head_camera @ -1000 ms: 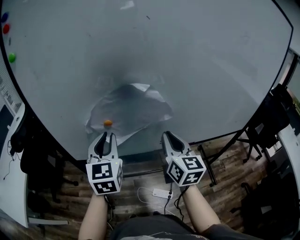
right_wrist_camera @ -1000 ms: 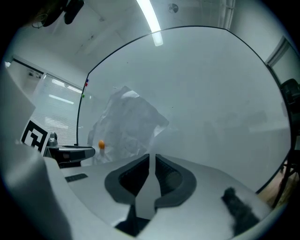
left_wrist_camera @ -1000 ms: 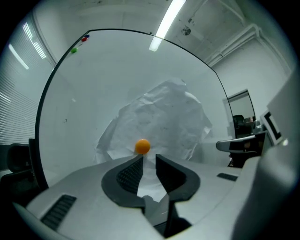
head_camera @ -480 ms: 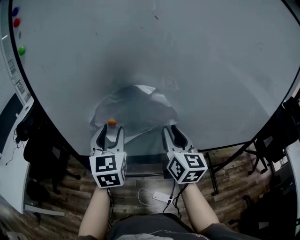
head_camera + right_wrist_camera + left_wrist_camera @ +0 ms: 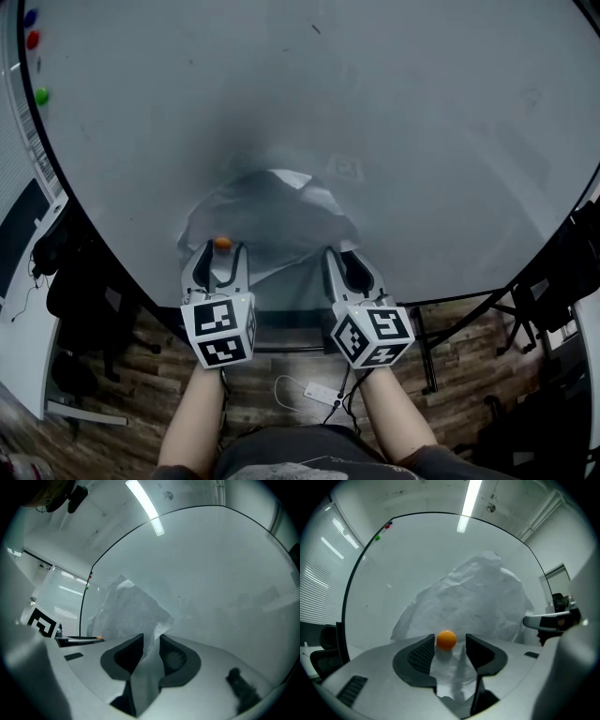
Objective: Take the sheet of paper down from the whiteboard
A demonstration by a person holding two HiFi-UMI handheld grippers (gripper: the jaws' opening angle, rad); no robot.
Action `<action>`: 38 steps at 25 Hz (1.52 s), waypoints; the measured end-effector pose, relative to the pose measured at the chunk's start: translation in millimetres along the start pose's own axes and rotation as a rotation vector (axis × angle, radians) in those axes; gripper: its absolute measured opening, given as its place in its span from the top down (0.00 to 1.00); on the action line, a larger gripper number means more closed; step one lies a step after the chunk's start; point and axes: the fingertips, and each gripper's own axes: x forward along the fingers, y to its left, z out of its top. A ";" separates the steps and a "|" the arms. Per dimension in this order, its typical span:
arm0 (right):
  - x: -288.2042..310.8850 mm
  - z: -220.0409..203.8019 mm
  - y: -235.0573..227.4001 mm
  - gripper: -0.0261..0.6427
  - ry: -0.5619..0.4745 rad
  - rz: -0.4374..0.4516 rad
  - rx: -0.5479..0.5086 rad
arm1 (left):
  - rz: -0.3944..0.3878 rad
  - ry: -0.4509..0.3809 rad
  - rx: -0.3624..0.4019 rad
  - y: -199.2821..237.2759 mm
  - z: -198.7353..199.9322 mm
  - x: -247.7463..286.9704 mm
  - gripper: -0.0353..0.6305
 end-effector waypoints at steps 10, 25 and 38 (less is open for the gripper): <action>-0.8 5.2 2.3 0.92 -0.006 0.012 -0.013 | 0.055 0.010 -0.013 3.2 -0.3 1.4 0.75; -27.8 -40.4 34.6 0.93 0.151 0.192 -0.039 | -0.029 0.105 -0.069 -19.3 -53.7 -67.0 0.76; -42.9 -95.6 69.2 0.93 0.235 0.192 -0.046 | -0.032 0.168 -0.112 10.1 -107.2 -117.5 0.76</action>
